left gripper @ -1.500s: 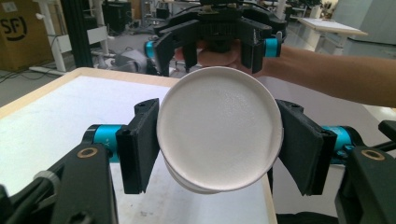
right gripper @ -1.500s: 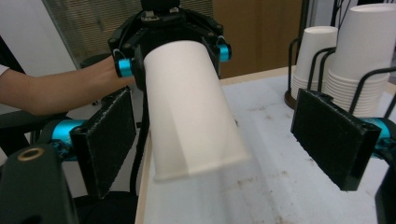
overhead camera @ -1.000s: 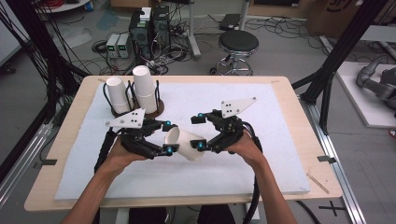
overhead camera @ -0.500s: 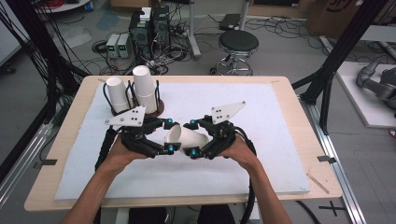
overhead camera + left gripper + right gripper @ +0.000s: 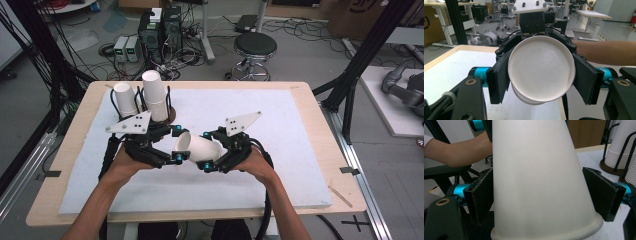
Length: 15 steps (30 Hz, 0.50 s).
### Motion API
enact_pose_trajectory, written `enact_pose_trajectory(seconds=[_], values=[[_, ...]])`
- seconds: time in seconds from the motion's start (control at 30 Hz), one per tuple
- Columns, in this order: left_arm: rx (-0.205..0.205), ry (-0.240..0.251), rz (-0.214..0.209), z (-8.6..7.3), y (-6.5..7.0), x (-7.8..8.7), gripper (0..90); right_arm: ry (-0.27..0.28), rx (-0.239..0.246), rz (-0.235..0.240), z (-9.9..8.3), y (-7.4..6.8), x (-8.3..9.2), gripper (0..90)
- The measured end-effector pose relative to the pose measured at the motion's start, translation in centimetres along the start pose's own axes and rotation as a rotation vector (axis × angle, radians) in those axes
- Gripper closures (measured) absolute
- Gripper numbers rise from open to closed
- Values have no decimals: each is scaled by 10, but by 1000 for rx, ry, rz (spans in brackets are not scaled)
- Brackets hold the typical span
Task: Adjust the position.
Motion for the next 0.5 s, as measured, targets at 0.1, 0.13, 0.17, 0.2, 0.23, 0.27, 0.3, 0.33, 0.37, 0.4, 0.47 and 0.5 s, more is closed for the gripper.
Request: enact_pose_trajectory(seconds=[0.1,0.13,0.17,0.2,0.23,0.27,0.3,0.33,0.37,0.4,0.47,0.5], values=[[-3,-1,-4,0,0,0,346,-6,7,1,-1,0,-1,192],[-1,-2,-5,0,1,0,346,-6,17,4,-1,-1,-1,204],[0,-4,-5,0,1,1,347,-9,21,4,-1,-1,-1,215],[-1,-5,-4,-1,0,0,348,-11,29,10,-1,-1,-1,251],[-4,-8,-6,-1,0,1,350,-17,46,10,-2,-2,0,265],[-3,-9,-7,-1,0,1,351,-17,46,11,-2,-3,-1,269],[-5,-10,-6,-1,0,1,351,-18,45,12,-2,-3,-1,274],[-4,-10,-6,-1,0,1,351,-19,49,10,-2,-3,-1,277],[-5,-11,-6,-1,0,1,351,-17,49,11,-2,-3,-1,279],[-6,-12,-7,-1,0,1,352,-18,50,10,-2,-3,-1,281],[-7,-14,-8,-2,0,1,352,-22,48,8,-3,-3,0,284],[-8,-15,-8,-2,0,1,352,-24,49,6,-3,-3,0,287]])
Point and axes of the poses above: each handheld gripper's, and its own axes: x roughly backward along the jaws, z roughly out of its top, y roughly to its right, the point moved 10 cm from there along -x, roughly forward along the jaws, and after that the axes turned 2 degrees about -x, right-handed, at the moved point
